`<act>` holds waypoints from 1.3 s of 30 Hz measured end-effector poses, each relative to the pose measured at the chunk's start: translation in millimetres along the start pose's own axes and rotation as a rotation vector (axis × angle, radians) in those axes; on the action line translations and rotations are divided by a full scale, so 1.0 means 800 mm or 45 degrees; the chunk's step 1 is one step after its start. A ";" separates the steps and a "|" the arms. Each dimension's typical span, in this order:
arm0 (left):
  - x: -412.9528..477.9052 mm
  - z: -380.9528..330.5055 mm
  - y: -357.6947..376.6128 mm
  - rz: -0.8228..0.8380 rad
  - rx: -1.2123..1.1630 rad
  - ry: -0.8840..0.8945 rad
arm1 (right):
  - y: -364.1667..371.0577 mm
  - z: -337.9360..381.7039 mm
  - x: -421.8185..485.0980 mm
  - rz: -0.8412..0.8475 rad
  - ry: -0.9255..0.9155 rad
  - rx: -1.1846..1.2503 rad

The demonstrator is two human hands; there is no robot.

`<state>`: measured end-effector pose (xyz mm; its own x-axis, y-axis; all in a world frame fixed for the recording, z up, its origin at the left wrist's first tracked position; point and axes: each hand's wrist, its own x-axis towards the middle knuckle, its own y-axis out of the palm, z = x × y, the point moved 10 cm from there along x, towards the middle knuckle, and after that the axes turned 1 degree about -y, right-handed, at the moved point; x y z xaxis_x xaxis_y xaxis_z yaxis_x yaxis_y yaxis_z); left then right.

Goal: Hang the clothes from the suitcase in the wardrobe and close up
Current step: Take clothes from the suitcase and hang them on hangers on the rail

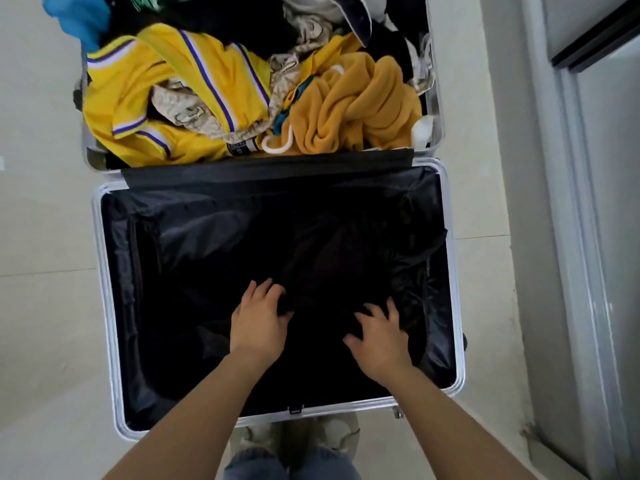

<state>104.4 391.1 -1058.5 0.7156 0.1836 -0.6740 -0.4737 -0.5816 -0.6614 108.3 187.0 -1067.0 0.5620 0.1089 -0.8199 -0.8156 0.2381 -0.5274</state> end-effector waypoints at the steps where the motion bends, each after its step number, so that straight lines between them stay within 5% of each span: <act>1: -0.008 -0.002 -0.003 0.010 -0.029 0.016 | 0.007 -0.004 -0.009 0.011 0.020 0.098; 12: -0.147 -0.038 -0.144 0.005 -0.561 -0.060 | -0.180 -0.013 -0.205 -0.587 0.343 1.444; 19: -0.175 -0.060 -0.195 0.149 -0.503 -0.278 | -0.251 0.076 -0.288 -0.278 0.168 2.140; 23: -0.204 -0.116 -0.213 0.314 -1.004 -0.073 | -0.276 0.128 -0.325 -0.049 0.056 2.281; 27: -0.264 -0.165 -0.276 0.294 -0.986 0.165 | -0.318 0.181 -0.389 0.058 -0.046 2.305; 33: -0.388 -0.184 -0.428 0.010 -1.037 0.190 | -0.433 0.231 -0.532 -0.055 -0.266 2.263; 39: -0.535 -0.213 -0.588 -0.035 -1.278 0.222 | -0.543 0.241 -0.683 -0.284 -0.438 1.970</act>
<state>108.1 451.4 -402.9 0.8227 0.1358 -0.5520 0.1363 -0.9898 -0.0404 182.0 209.8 -346.9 0.8227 0.0908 -0.5613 0.0810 0.9584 0.2737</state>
